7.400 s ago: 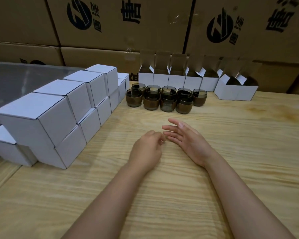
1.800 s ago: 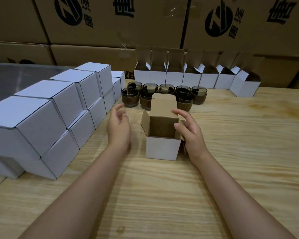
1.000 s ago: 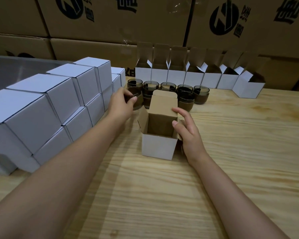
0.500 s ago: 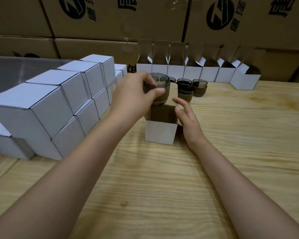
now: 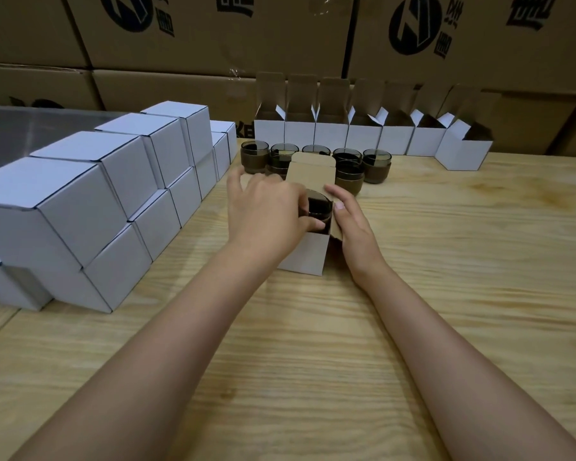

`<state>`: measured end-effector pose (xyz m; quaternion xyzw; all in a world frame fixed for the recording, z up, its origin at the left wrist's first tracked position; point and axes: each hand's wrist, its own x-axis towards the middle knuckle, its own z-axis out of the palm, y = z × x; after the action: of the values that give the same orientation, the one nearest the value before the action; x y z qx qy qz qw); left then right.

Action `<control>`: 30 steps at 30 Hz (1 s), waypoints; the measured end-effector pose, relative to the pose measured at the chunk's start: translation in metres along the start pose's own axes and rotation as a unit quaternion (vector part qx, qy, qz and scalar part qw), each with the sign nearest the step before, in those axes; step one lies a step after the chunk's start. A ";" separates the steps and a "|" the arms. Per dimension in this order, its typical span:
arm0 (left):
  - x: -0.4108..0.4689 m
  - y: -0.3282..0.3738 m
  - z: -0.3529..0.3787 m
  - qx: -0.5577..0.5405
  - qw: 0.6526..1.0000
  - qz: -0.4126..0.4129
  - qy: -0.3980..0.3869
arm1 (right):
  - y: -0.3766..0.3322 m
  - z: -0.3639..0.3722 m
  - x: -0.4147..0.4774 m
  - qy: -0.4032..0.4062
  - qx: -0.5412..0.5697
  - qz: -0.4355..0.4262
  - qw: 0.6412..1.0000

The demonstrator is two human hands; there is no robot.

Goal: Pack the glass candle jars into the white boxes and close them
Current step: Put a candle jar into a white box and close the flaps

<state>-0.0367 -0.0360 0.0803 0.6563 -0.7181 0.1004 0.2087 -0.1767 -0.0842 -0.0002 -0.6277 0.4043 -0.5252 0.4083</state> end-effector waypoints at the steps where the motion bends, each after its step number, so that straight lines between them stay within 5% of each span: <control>1: 0.004 0.001 -0.002 0.016 1.000 -0.007 -0.019 | 0.000 0.000 0.000 0.000 -0.001 -0.001 1.000; 12: 0.045 0.015 -0.015 0.237 0.935 0.020 -0.262 | -0.003 0.001 -0.002 0.003 -0.005 -0.004 1.000; 16: 0.043 0.016 -0.012 0.200 0.923 0.005 -0.329 | -0.005 0.000 -0.002 -0.003 0.000 0.002 1.000; 19: 0.033 0.012 -0.012 0.115 0.962 0.029 -0.245 | -0.005 0.000 -0.002 -0.004 -0.001 -0.006 1.000; 21: 0.027 0.004 -0.012 0.020 0.993 0.074 -0.086 | -0.005 0.000 -0.002 -0.001 0.000 -0.009 1.000; 23: 0.021 -0.007 -0.005 -0.137 0.988 0.030 0.065 | -0.004 0.001 -0.002 0.001 0.010 -0.006 1.000; 25: 0.016 -0.017 0.007 -0.310 0.942 -0.066 0.112 | -0.004 0.001 -0.002 0.002 0.020 -0.001 1.000; 28: 0.003 -0.024 0.024 -0.593 0.769 -0.238 0.010 | -0.007 0.003 -0.003 0.005 0.025 0.005 1.000; 30: -0.002 -0.026 0.035 -0.632 0.721 -0.279 -0.045 | -0.009 0.003 -0.003 0.005 0.028 0.009 1.000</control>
<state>-0.0172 -0.0521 0.0449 0.5460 -0.4080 -0.4697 0.5610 -0.1737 -0.0780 0.0064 -0.6101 0.3969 -0.5356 0.4281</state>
